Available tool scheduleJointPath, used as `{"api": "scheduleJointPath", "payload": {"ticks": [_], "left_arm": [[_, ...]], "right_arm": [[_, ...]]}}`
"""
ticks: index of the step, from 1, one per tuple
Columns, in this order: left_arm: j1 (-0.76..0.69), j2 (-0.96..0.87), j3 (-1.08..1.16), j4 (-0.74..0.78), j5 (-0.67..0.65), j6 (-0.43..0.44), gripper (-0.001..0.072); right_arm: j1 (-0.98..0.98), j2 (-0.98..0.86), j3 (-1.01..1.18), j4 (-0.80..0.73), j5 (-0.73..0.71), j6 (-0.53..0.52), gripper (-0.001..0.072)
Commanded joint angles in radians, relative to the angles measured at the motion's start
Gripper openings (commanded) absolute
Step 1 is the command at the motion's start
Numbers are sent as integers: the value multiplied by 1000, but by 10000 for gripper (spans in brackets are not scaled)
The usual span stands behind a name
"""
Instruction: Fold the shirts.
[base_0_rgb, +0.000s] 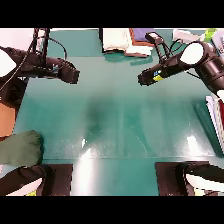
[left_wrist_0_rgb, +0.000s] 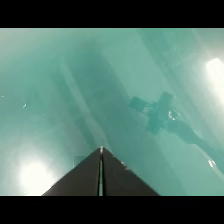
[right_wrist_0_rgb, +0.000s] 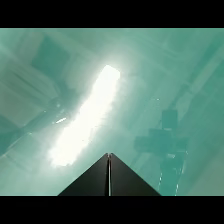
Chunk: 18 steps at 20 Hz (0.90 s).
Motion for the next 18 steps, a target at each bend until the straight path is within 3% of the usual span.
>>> {"api": "scheduleJointPath", "payload": {"ticks": [1, 11, 14, 18], "left_arm": [[0, 1, 0, 0, 0, 0, 29], [0, 1, 0, 0, 0, 0, 29], [3, 2, 1, 21, 80, 16, 29], [175, 77, -39, 210, -253, -34, 29]], "right_arm": [[0, -1, 1, 1, 0, 0, 24], [0, -1, 0, 2, 1, 1, 24], [0, -1, 0, 1, 2, 1, 24], [0, -1, 0, 0, 5, 0, 23]]}}
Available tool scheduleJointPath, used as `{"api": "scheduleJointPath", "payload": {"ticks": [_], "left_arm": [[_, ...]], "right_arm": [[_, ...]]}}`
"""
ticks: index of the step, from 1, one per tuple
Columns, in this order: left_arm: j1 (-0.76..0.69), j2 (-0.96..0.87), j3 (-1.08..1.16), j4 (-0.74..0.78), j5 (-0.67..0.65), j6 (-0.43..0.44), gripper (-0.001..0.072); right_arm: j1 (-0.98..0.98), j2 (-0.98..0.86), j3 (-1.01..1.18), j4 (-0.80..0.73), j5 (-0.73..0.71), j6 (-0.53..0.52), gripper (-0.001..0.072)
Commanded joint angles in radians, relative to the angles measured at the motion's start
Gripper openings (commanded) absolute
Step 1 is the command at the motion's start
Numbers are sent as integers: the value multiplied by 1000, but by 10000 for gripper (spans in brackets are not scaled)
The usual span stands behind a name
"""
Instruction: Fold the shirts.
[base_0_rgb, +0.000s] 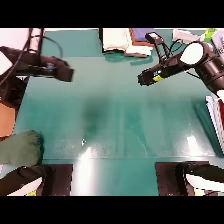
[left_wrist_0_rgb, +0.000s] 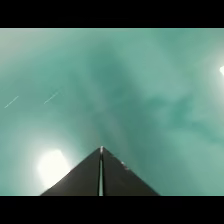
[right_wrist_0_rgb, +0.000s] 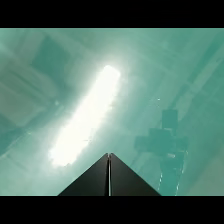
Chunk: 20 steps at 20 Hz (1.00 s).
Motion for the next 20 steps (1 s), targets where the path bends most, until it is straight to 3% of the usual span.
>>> {"api": "scheduleJointPath", "payload": {"ticks": [1, 5, 8, 9, 10, 11, 18, 19, 20], "left_arm": [[176, 101, -76, 122, -198, -22, 29], [479, 318, -341, 138, -224, -3, 29], [650, 359, -533, 182, -278, 39, 31], [678, 359, -594, 182, -271, 39, 154], [692, 359, -660, 183, -251, 38, 483], [696, 358, -717, 184, -228, 33, 559], [696, 358, -918, 188, -110, 0, 539], [696, 358, -917, 188, -119, -16, 496], [696, 358, -906, 187, -138, -18, 209]], "right_arm": [[0, -1, 0, -1, 5, 0, 24], [0, -1, 0, -1, 6, 0, 24], [0, -2, 0, -1, 6, 0, 23], [0, -2, 0, -1, 7, 0, 23], [0, -2, 0, 0, 10, 0, 24], [0, -2, 0, 0, 14, 0, 23], [0, -2, 0, -1, 11, 0, 24], [0, -2, 0, -1, 11, 0, 24], [0, -2, 0, -2, 10, 0, 23]]}}
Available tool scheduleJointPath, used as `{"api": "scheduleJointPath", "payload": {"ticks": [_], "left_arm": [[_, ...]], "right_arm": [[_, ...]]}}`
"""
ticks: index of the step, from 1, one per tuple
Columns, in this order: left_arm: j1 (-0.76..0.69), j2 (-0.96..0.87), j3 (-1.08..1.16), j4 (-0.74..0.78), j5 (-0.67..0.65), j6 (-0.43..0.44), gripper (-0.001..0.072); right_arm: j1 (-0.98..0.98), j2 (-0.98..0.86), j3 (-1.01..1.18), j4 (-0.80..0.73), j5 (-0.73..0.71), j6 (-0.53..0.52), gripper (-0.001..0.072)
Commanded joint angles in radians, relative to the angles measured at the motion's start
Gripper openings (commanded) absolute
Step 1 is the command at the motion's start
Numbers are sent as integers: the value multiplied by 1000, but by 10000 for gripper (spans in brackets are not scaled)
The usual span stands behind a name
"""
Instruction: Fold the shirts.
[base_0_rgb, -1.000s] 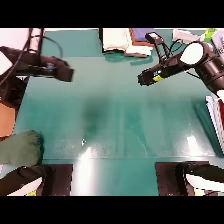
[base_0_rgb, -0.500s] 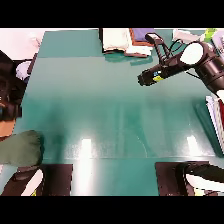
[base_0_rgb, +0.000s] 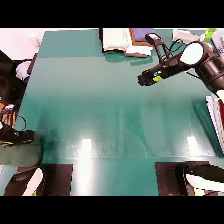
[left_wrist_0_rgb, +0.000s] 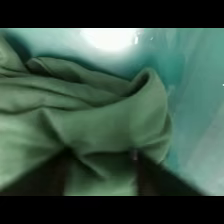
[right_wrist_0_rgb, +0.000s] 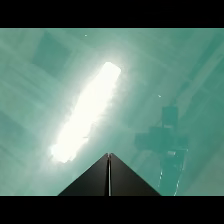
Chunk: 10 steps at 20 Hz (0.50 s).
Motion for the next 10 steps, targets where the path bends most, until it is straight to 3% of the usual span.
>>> {"api": "scheduleJointPath", "payload": {"ticks": [1, 6, 10], "left_arm": [[5, 2, -1, -5, -18, -22, 41], [-18, 5, 356, -67, -60, -18, 26], [-255, 3, 733, -70, -75, -30, 24]], "right_arm": [[-1, 0, 0, -1, -3, 0, 23], [-1, 40, 61, -1, -16, 0, 23], [-6, 80, 225, -2, -8, 2, 23]]}}
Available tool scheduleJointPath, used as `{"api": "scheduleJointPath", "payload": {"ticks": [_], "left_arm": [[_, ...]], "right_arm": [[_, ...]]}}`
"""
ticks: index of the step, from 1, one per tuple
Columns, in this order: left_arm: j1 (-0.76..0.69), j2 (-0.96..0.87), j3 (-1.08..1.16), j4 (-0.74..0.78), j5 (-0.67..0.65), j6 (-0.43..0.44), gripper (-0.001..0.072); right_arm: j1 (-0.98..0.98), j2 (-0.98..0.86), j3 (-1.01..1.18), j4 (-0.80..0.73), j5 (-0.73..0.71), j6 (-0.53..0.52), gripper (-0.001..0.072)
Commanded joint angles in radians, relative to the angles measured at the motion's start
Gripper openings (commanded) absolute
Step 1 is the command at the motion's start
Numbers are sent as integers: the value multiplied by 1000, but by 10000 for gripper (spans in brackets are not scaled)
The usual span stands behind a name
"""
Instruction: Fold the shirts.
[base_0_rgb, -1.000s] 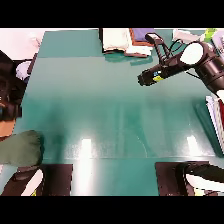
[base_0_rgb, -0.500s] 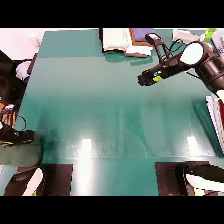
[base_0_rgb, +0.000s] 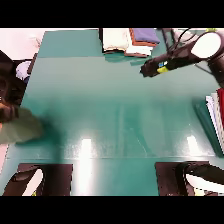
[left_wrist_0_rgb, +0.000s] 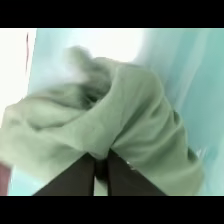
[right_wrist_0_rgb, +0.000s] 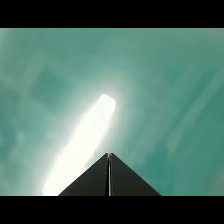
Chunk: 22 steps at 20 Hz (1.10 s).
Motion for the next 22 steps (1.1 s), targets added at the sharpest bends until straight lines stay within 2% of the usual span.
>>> {"api": "scheduleJointPath", "payload": {"ticks": [1, 7, 14, 18, 20, 22], "left_arm": [[-202, 0, 299, -12, 2, -31, 23], [-565, -113, 566, -12, 20, -90, 22], [-959, -520, 583, -21, 84, -111, 26], [-1120, -770, 583, -129, 253, -9, 48], [-1128, -821, 583, -128, 279, -10, 557], [-1054, -810, 583, -99, 220, -13, 560]], "right_arm": [[-11, 30, 135, 0, 3, 8, 23], [-118, 34, 347, 1, 14, 50, 23], [-203, 34, 401, 1, 76, 75, 23], [-201, 34, 400, 1, 103, 75, 23], [-202, 34, 400, 1, 128, 75, 22], [-202, 34, 400, 0, 154, 75, 22]]}}
